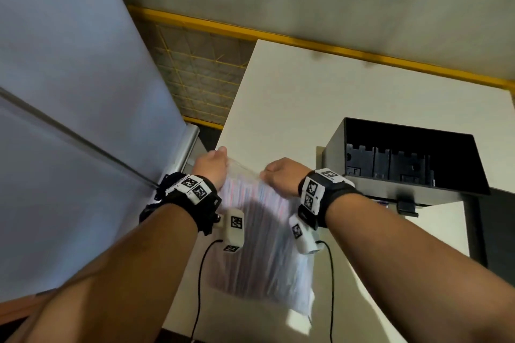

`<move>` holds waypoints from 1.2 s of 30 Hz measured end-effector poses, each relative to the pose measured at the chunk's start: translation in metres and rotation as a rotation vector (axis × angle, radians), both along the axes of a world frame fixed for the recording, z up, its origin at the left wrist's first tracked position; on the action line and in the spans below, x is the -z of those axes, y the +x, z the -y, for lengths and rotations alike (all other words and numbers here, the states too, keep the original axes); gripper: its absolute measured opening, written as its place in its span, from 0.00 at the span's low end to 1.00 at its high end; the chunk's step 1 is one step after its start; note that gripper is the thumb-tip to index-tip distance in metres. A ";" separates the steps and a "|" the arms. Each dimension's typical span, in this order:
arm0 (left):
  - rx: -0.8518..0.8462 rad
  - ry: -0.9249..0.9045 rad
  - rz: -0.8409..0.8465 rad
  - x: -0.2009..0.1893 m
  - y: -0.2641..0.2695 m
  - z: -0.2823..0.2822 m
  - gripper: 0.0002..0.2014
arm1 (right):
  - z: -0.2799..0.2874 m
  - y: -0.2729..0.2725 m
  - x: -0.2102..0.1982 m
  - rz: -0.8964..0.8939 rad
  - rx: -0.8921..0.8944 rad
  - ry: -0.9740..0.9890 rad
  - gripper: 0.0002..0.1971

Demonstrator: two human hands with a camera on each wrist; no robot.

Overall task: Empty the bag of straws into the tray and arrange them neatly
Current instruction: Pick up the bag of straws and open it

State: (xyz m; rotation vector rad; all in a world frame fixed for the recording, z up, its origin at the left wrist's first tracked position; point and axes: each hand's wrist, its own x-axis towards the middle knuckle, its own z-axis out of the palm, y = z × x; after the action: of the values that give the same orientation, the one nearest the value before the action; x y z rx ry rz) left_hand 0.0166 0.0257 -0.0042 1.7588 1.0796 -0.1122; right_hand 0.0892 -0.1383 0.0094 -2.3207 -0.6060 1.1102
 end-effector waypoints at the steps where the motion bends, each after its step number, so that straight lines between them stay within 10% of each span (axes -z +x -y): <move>1: 0.024 0.054 -0.039 -0.001 -0.001 -0.001 0.20 | 0.006 0.000 0.000 0.023 -0.013 -0.028 0.20; 5: 0.420 0.544 0.008 -0.014 -0.003 0.010 0.19 | 0.010 -0.008 -0.008 0.128 -0.067 -0.051 0.19; 11: 1.091 0.592 -0.053 -0.038 0.009 0.036 0.13 | 0.008 -0.009 -0.038 0.267 -0.138 -0.024 0.19; 22: 0.798 0.715 0.098 -0.053 0.011 0.013 0.15 | 0.057 -0.002 -0.115 0.389 -0.176 -0.183 0.10; 32: 0.680 0.790 0.266 -0.084 0.023 0.028 0.11 | 0.096 0.010 -0.133 -0.135 0.449 0.143 0.10; 36: 0.574 0.866 -0.077 -0.109 0.016 0.013 0.14 | 0.091 0.006 -0.133 -0.167 0.569 0.282 0.11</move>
State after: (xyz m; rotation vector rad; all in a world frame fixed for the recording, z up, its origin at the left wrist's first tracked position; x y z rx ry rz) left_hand 0.0323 0.0128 0.1046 2.8389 0.6662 -0.0641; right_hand 0.0956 -0.2296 0.1425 -1.9485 -0.0208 0.8658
